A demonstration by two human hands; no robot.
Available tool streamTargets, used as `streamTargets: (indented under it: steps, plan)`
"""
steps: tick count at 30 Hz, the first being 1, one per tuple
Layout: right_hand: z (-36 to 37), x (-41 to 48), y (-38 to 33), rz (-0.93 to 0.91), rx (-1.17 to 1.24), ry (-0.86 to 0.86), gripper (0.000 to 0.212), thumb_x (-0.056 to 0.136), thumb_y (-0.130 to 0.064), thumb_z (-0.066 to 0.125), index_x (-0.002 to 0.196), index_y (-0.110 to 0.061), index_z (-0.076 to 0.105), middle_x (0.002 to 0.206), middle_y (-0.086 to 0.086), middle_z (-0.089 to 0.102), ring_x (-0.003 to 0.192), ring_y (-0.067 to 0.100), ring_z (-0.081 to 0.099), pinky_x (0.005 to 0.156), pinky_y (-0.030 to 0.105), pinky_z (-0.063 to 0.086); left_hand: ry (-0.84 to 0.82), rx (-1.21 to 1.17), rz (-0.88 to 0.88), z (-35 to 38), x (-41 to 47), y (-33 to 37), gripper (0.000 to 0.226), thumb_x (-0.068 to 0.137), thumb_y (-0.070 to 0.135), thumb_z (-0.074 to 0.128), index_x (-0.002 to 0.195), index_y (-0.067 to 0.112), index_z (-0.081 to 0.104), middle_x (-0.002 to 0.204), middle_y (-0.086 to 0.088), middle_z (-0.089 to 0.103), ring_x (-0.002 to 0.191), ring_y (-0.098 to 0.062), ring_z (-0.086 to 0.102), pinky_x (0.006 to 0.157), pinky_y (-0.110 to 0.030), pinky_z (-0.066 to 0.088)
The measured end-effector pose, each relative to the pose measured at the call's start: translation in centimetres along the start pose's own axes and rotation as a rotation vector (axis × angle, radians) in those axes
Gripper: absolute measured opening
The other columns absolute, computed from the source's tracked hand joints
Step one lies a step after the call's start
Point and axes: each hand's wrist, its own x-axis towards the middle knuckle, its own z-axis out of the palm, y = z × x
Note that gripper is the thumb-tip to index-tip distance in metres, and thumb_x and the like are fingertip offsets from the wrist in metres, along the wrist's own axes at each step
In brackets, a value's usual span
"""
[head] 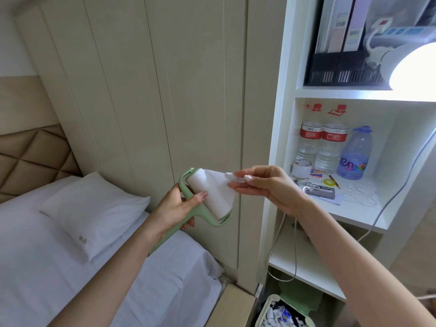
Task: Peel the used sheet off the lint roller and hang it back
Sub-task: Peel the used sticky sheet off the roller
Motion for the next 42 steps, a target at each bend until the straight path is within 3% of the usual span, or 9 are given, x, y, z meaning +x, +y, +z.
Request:
streamTargets:
  steps: [2,7,13,18,22,25,31,36,42]
  plan:
    - [0.1,-0.1,-0.1,-0.02,-0.051,-0.026,0.02,0.08,0.006,0.061,0.099,0.004,0.067,0.093,0.024,0.069,0.086,0.028,0.074,0.077,0.028,0.059,-0.003,0.008,0.0,-0.1,-0.1,0.0,0.03,0.084,0.037,0.065,0.104,0.019,0.053,0.083,-0.009,0.06,0.048,-0.017,0.054,0.041,-0.027,0.04]
    - [0.5,0.5,0.3,-0.036,-0.328,0.005,0.044,0.075,0.011,0.068,0.116,-0.003,0.064,0.065,0.002,0.055,0.054,0.015,0.064,0.054,0.022,0.052,-0.015,0.005,0.041,0.4,0.0,0.1,0.031,0.083,0.035,0.066,0.104,0.015,0.054,0.077,-0.009,0.06,0.046,-0.018,0.053,0.04,-0.027,0.04]
    - [0.8,0.7,0.8,-0.006,-0.48,-0.027,0.011,0.074,-0.006,0.076,0.08,-0.013,0.07,0.068,0.002,0.06,0.056,0.007,0.051,0.056,0.022,0.039,-0.055,0.039,0.064,0.4,-0.1,0.2,0.036,0.083,0.039,0.066,0.107,0.016,0.053,0.076,-0.011,0.06,0.047,-0.018,0.053,0.039,-0.026,0.04]
    - [0.7,0.7,0.9,-0.024,-0.373,0.023,0.02,0.075,-0.004,0.075,0.071,-0.011,0.056,0.057,-0.007,0.061,0.049,0.007,0.042,0.048,0.018,0.032,-0.065,0.037,0.048,0.3,0.1,-0.1,0.038,0.082,0.039,0.066,0.11,0.016,0.052,0.075,-0.01,0.06,0.047,-0.017,0.054,0.039,-0.026,0.041]
    - [0.5,1.0,1.2,-0.09,-0.373,0.178,0.03,0.074,0.003,0.073,0.065,-0.01,0.048,0.061,0.014,0.057,0.048,0.017,0.043,0.046,0.027,0.035,-0.103,0.05,0.028,0.2,0.2,-0.6,0.042,0.082,0.042,0.066,0.113,0.017,0.052,0.076,-0.012,0.062,0.05,-0.018,0.056,0.041,-0.026,0.042]
    - [0.2,1.1,1.2,-0.097,-0.349,0.208,0.032,0.072,0.007,0.073,0.061,-0.008,0.048,0.062,0.016,0.06,0.043,0.014,0.052,0.043,0.025,0.045,-0.091,0.057,0.02,0.3,0.3,-0.7,0.04,0.083,0.04,0.065,0.112,0.016,0.052,0.077,-0.011,0.062,0.05,-0.018,0.056,0.04,-0.026,0.042]
    - [0.1,0.6,0.7,0.004,-0.223,0.01,0.013,0.078,0.012,0.064,0.08,0.0,0.064,0.07,0.015,0.064,0.057,0.021,0.07,0.062,0.031,0.061,-0.051,0.069,0.038,0.1,0.5,-1.0,0.03,0.085,0.035,0.064,0.109,0.022,0.051,0.075,-0.01,0.059,0.047,-0.017,0.055,0.038,-0.027,0.041]
    - [0.8,0.9,0.7,0.1,-0.358,-0.102,0.038,0.074,-0.002,0.075,0.11,-0.009,0.065,0.07,0.006,0.063,0.061,0.015,0.062,0.06,0.022,0.054,-0.049,0.087,0.074,0.3,0.4,-0.9,0.04,0.084,0.035,0.065,0.118,0.023,0.048,0.076,-0.01,0.059,0.048,-0.018,0.054,0.039,-0.027,0.041]
    - [1.4,1.1,1.3,0.066,-0.468,-0.068,0.02,0.076,-0.018,0.077,0.093,-0.013,0.067,0.077,-0.005,0.065,0.064,0.002,0.057,0.062,0.024,0.041,-0.008,0.093,0.091,-0.1,0.4,-0.9,0.042,0.083,0.034,0.066,0.118,0.02,0.048,0.073,-0.008,0.058,0.046,-0.019,0.053,0.04,-0.027,0.04]
